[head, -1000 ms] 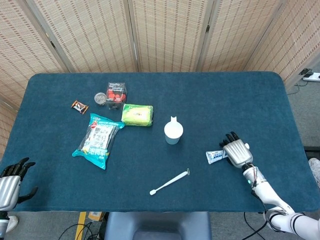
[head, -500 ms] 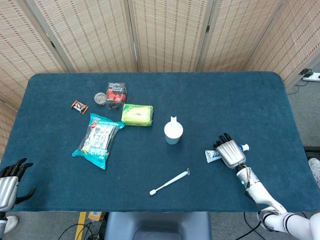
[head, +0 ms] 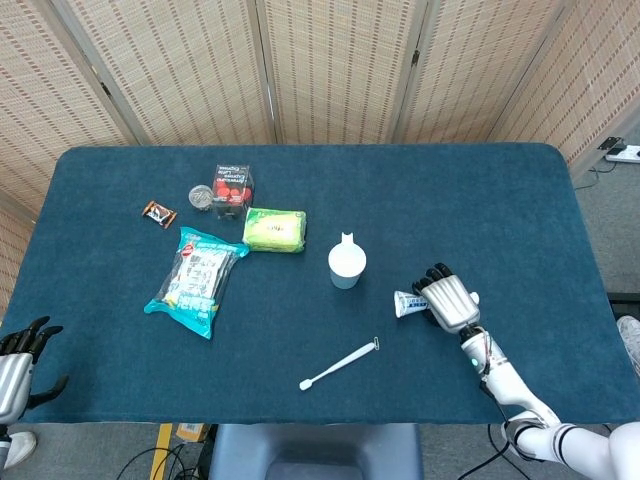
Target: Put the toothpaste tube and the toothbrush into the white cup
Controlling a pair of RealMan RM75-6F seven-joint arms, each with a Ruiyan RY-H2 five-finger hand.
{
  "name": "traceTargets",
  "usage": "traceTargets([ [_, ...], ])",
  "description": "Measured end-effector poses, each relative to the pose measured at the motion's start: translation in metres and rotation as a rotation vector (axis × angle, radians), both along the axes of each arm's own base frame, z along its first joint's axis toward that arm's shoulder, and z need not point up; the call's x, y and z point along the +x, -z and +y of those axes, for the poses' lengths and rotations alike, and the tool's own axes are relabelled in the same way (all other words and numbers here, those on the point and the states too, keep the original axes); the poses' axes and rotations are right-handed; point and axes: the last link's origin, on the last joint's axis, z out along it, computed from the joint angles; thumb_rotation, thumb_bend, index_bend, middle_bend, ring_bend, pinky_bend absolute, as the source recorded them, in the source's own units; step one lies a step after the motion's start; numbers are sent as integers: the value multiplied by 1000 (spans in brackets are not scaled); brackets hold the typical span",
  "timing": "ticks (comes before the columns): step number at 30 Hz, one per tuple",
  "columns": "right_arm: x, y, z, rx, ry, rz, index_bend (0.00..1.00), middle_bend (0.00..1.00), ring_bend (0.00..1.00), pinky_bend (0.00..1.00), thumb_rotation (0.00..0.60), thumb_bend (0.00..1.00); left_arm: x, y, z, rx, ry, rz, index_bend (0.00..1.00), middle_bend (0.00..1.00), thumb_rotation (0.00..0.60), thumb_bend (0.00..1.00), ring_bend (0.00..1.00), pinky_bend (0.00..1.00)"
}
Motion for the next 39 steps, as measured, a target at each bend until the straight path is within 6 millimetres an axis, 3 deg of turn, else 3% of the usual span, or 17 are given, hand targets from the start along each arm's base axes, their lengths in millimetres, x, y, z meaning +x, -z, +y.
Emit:
traceTargets([
  [13,29,-39,-2,-90,25,-401,668,514,336,253,600,561,5,-2,1,1,12,-3,218,126,600,314,192,189],
  [23,83,-60,-20,-61,18,-746,668,514,336,253,600,550,8,-1,2,1,20,-7,218,126,600,314,191,189],
  [31,121,-63,-41,-14,42,-931,668,514,336,253,600,546,7,-6,-2,16,13,-7,218,126,600,314,191,189],
  [39,149,-48,-60,39,62,-1004,668,514,337,252,600,539,6,-6,-4,16,6,-5,218,126,600,314,191,189],
])
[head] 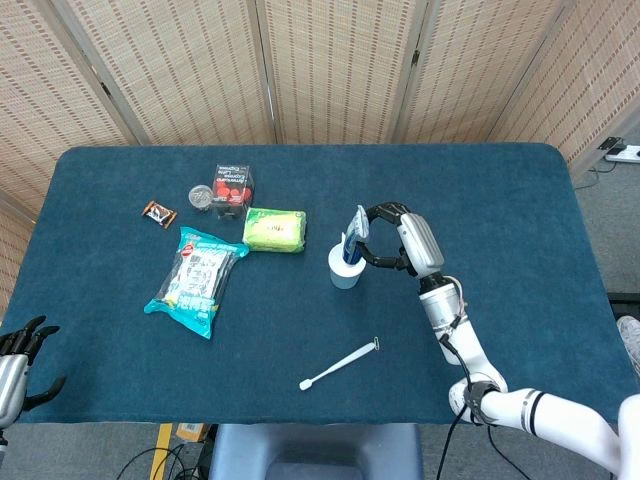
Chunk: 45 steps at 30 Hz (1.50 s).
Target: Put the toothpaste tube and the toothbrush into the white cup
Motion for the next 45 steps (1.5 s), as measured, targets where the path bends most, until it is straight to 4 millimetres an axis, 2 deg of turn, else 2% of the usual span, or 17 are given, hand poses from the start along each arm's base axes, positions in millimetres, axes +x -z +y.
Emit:
traceTargets([
  [13,-1,31,-22,23,41,35,668,514,337,253,600,524,-5,-2,-3,7,-19,1,218,126,600,314,192,189],
  [25,-16,57,-19,81,57,33,668,509,336,253,600,469,-8,0,-3,-3,-28,-2,217,124,600,314,191,189],
  [38,-36,78,-20,88,45,52,668,470,316,183,600,441,-13,0,-7,-11,-53,1,212,119,600,314,191,188],
  [41,-39,82,-21,79,42,68,633,442,303,166,600,430,-14,0,-8,-14,-60,0,211,116,600,314,192,188],
  [45,-42,87,-20,82,38,73,520,406,267,141,600,372,-14,1,-8,-19,-62,2,210,116,600,314,191,188],
])
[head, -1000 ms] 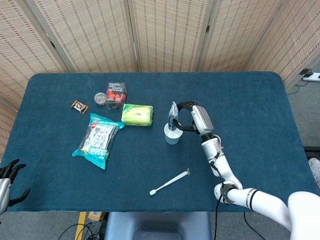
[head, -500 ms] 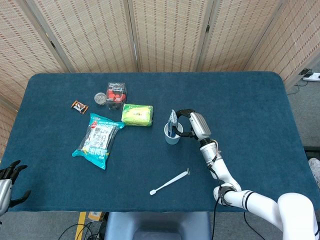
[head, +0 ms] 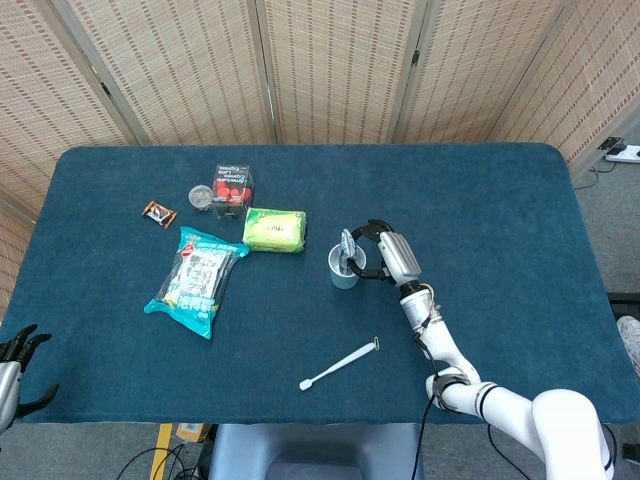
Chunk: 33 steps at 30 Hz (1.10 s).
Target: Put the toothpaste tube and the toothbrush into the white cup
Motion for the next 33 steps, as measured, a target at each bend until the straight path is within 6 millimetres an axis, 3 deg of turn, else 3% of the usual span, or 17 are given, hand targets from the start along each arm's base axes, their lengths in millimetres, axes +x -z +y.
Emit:
traceTargets([
  [5,-3,1,1,6,-9,7,199,290,175,91,600,247,1,0,1,1,2,-1,209,115,600,314,191,188],
  [8,-5,-1,0,0,-12,14,65,241,144,74,600,215,1,1,2,-3,3,0,209,114,600,314,192,188],
  [12,-7,-6,1,-5,-16,20,1,209,120,60,600,209,2,0,4,-6,6,1,209,111,600,315,192,188],
  [21,1,-39,9,-108,-90,-26,4,230,90,7,600,211,5,-1,6,-2,17,2,208,111,600,314,192,188],
  [26,3,-69,26,-236,-177,-10,183,348,116,11,600,270,5,0,7,-12,20,5,208,111,600,314,192,188],
  [28,3,-78,35,-257,-200,-5,291,399,175,101,600,288,7,1,9,-15,23,7,208,111,600,314,191,188],
  [33,-1,-98,63,-249,-260,43,406,462,297,345,600,292,12,1,13,-13,41,5,208,111,600,314,191,188],
])
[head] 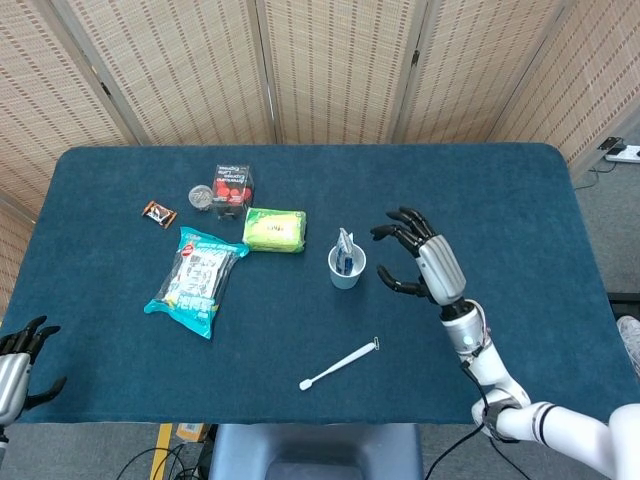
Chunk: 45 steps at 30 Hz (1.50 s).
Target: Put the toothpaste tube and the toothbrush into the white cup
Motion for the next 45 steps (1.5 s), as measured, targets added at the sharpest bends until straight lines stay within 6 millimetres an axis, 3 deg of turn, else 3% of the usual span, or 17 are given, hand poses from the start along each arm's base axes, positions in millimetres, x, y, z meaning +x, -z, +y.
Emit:
traceTargets([
  [5,-6,-10,30,50,-63,84,469,508,394,444,600,305,4,1,2,-4,10,0,208,111,600,314,191,188],
  [10,-10,0,48,151,-100,202,478,517,422,486,600,299,8,2,2,-5,16,1,208,112,600,314,191,188],
  [14,-15,18,55,215,-116,355,478,505,418,487,600,277,8,3,1,-7,14,2,208,111,600,314,192,188],
  [17,-19,34,58,256,-130,473,434,436,360,471,600,237,8,2,0,-6,10,3,208,111,600,314,192,188],
  [19,-20,45,60,280,-139,540,380,385,306,425,600,210,8,2,-1,-4,7,3,208,111,600,314,192,188],
  [23,-20,71,64,319,-169,671,364,333,247,352,600,200,6,1,-3,-3,1,4,208,110,600,314,191,188],
  [32,-11,118,73,347,-230,770,364,308,210,303,600,200,2,-1,-7,3,-15,5,208,110,600,314,191,188],
  [45,-2,147,76,290,-275,798,373,312,210,303,600,231,-2,-2,-8,4,-23,5,208,110,600,315,191,188],
])
